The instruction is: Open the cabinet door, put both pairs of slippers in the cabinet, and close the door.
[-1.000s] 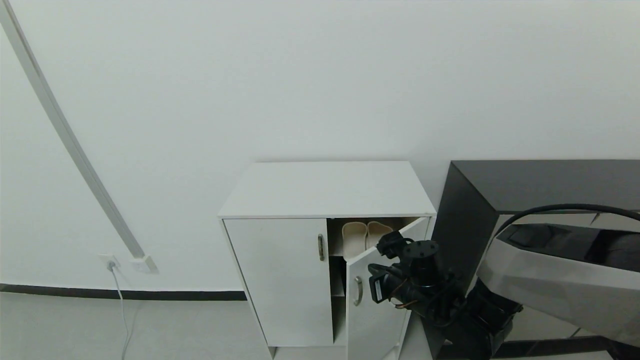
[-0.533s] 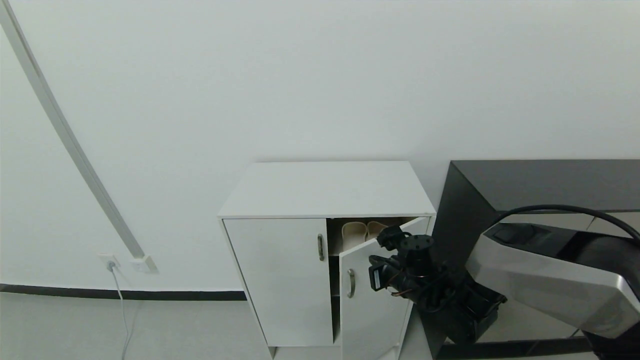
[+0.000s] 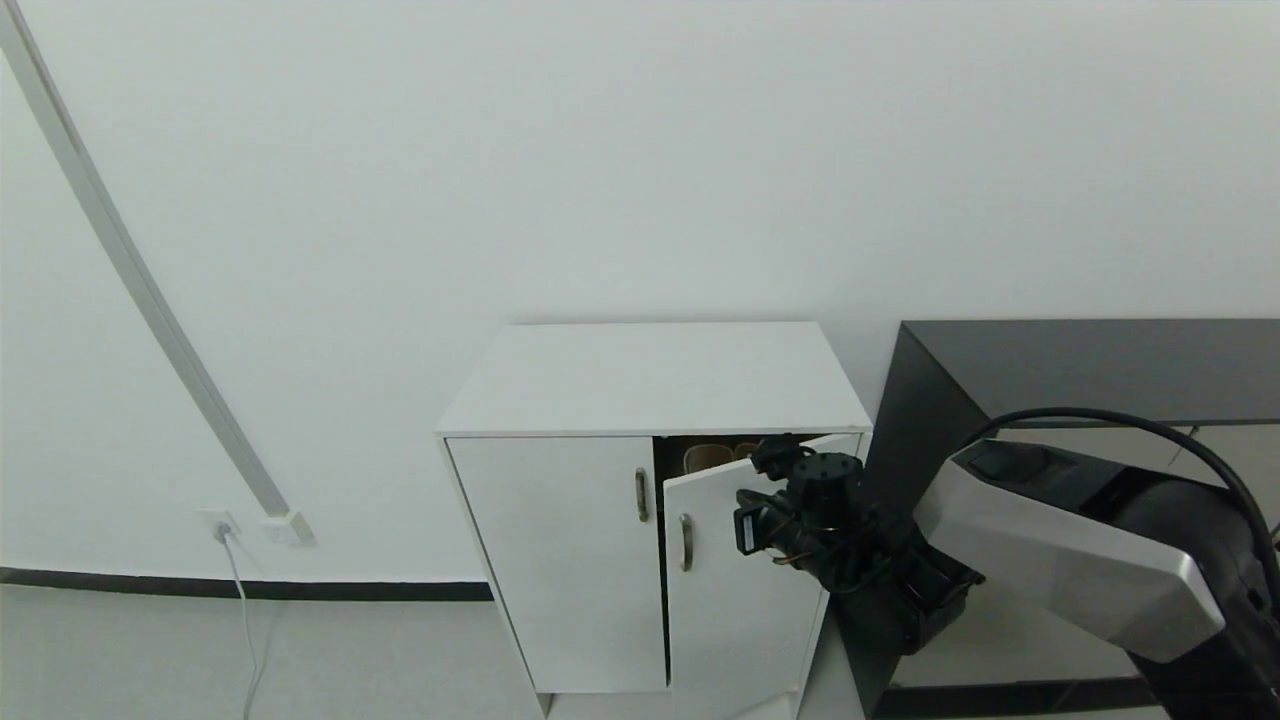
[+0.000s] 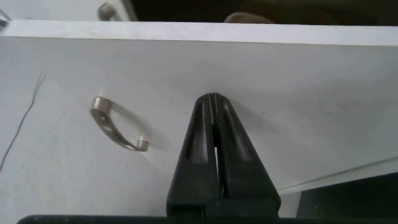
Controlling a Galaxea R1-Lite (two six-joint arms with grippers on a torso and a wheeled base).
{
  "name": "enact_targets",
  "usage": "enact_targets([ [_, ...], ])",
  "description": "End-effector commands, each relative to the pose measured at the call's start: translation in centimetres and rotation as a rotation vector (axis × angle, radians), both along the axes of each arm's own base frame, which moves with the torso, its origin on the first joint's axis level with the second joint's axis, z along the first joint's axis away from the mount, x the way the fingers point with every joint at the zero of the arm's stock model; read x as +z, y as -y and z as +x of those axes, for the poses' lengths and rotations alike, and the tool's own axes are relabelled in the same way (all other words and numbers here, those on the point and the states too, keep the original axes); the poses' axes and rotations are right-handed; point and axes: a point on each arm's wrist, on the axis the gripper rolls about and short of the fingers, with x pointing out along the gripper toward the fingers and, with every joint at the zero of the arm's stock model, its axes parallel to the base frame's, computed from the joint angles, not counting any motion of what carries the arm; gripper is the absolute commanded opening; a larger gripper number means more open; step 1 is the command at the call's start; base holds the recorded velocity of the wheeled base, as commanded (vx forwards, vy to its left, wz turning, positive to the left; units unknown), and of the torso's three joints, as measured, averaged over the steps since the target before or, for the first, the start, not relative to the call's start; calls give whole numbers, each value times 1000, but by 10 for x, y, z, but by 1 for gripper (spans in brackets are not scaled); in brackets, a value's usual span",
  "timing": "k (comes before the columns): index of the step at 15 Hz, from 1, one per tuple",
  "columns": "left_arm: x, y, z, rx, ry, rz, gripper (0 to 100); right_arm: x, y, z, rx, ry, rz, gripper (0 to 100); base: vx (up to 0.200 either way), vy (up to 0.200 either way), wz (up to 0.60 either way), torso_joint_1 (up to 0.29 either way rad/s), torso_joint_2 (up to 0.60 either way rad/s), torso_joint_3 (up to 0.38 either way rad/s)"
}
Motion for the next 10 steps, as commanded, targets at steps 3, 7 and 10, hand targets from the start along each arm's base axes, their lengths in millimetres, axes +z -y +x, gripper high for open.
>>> enact_targets([
  [3,0,0,0,1,-1,-1,0,-5,-1,17,-21,5,2,0,0,0,0,0,0,0],
  [7,0,0,0,0,-1,-1,0,-2,-1,28,-33,10,3,0,0,0,0,0,0,0],
  [10,0,0,0,0,-1,-1,0,-4,-3,34,-37,14,2,0,0,0,0,0,0,0],
])
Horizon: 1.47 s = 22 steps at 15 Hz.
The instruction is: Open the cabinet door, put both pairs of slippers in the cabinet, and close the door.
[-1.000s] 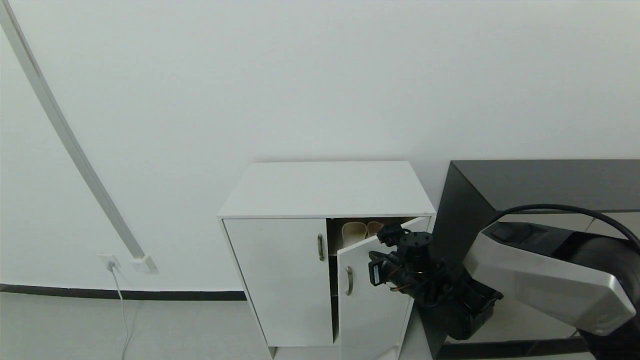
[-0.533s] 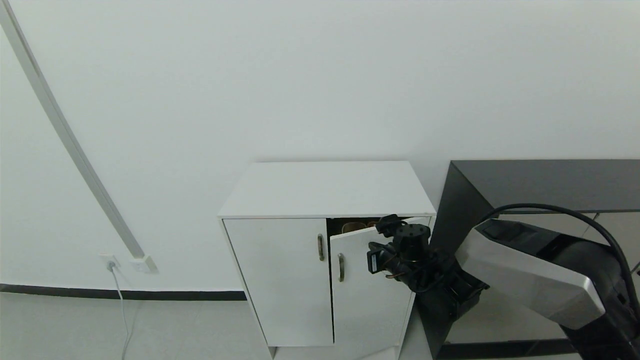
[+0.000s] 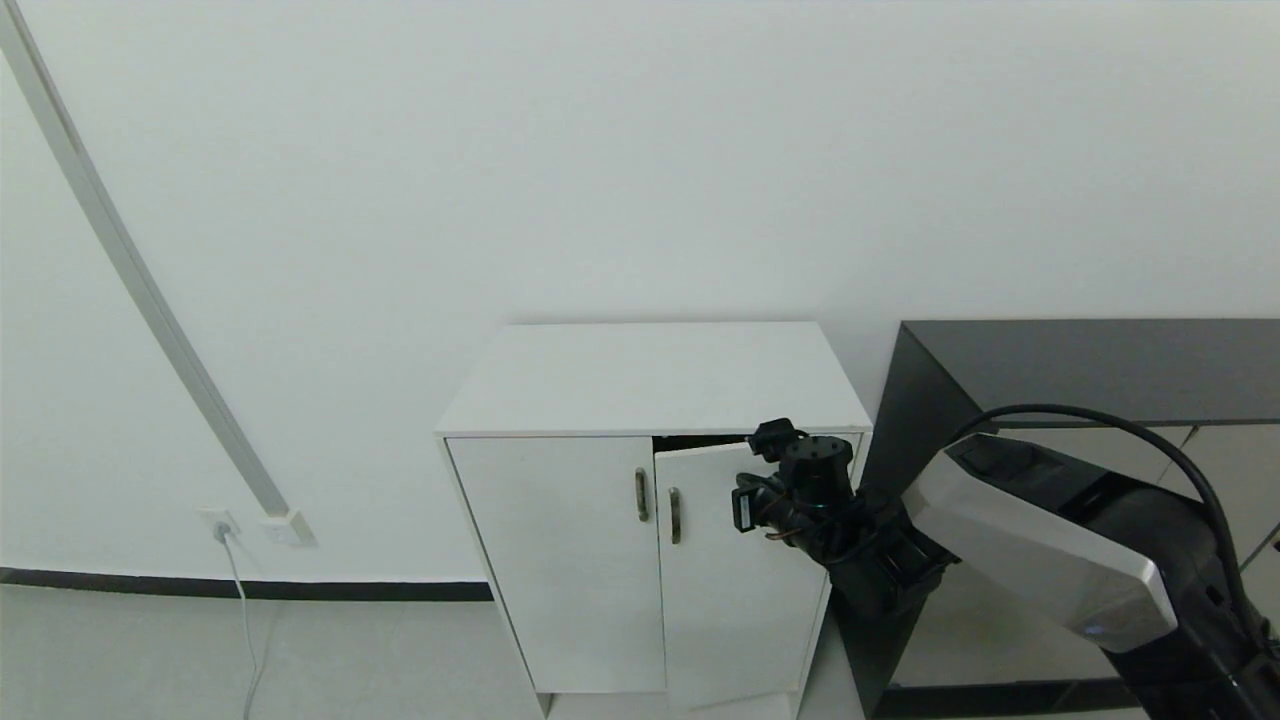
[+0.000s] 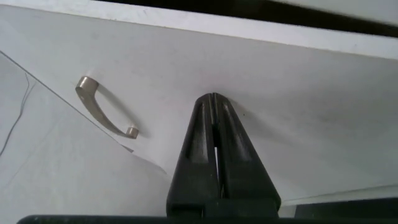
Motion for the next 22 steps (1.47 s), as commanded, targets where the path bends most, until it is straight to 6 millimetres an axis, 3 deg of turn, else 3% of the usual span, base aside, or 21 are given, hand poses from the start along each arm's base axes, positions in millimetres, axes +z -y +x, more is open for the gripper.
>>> enact_targets([
  [1,0,0,0,0,-1,0,0,-1,-2,4,-2,5,0,0,0,0,0,0,0,0],
  [6,0,0,0,-1,-1,0,0,10,-4,14,-8,10,3,0,0,0,0,0,0,0],
  [22,0,0,0,0,-1,0,0,6,-5,18,-11,9,1,0,0,0,0,0,0,0],
])
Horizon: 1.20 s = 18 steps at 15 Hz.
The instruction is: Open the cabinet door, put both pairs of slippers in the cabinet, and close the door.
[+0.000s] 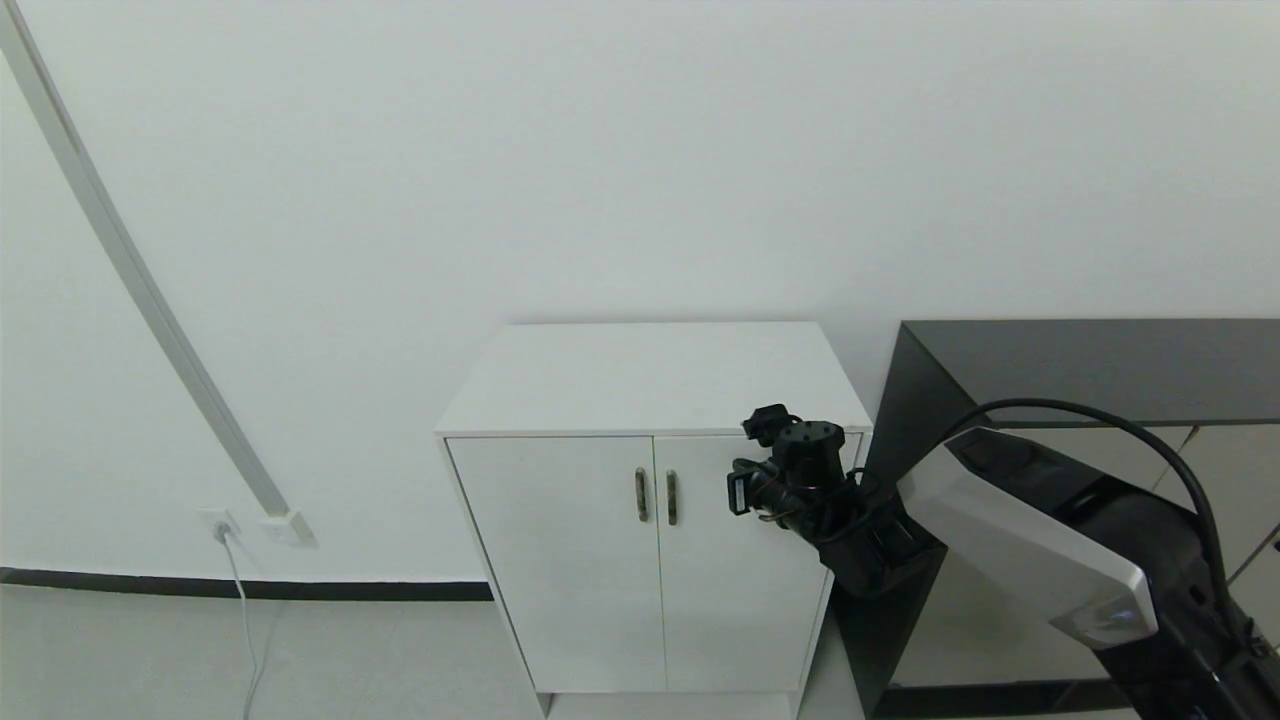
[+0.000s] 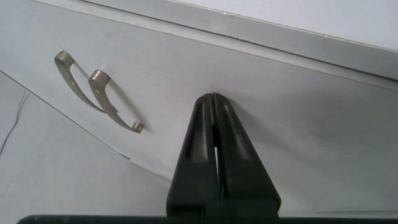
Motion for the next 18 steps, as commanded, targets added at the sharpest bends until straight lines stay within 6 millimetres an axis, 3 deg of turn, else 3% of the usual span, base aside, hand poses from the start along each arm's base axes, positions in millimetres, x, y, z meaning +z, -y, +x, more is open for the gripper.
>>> enact_targets([
  [1,0,0,0,1,-1,0,0,-1,0,0,1,1,0,0,0,0,0,0,0,0],
  [18,0,0,0,-1,-1,0,0,-5,0,8,-6,6,-1,0,0,0,0,0,0,0],
])
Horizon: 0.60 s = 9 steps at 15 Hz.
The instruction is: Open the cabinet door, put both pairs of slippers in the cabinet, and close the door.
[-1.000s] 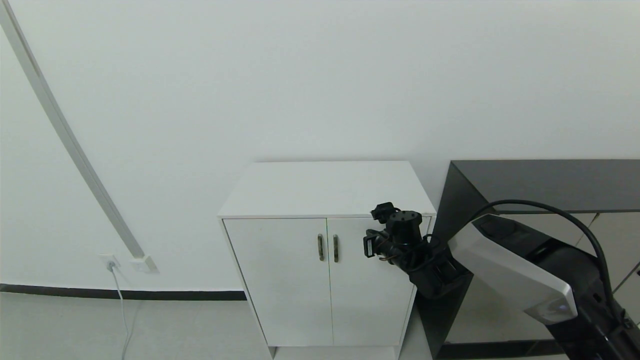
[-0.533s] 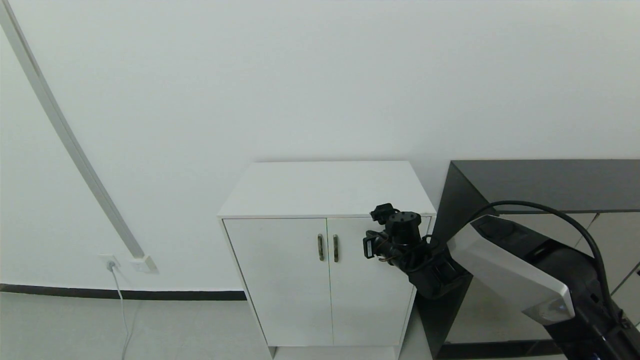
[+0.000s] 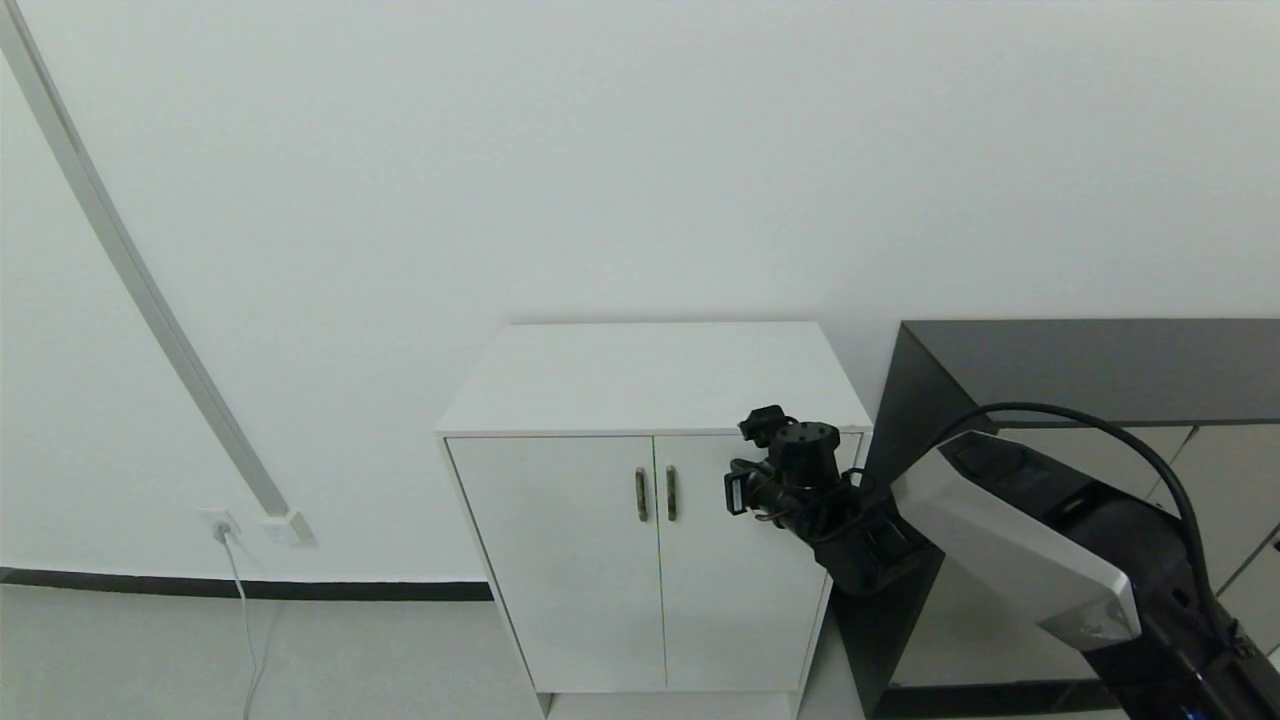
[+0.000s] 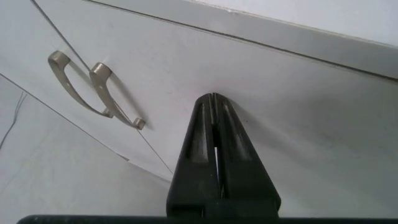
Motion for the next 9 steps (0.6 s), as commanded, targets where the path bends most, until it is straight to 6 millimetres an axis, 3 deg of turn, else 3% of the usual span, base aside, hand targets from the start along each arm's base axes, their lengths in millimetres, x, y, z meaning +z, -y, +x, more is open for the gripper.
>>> enact_targets([
  [1,0,0,0,2,-1,0,0,-1,0,0,0,-1,1,0,0,0,0,0,0,0],
  [3,0,0,0,0,-1,0,0,3,2,-5,1,-5,-1,0,0,0,0,0,0,0],
  [6,0,0,0,0,-1,0,0,45,20,-36,-1,35,23,0,0,0,0,0,0,0],
  [7,0,0,0,2,-1,0,0,65,36,-49,-18,54,36,0,0,0,0,0,0,0],
  [9,0,0,0,2,-1,0,0,103,94,-79,-110,89,50,0,0,0,0,0,0,0],
])
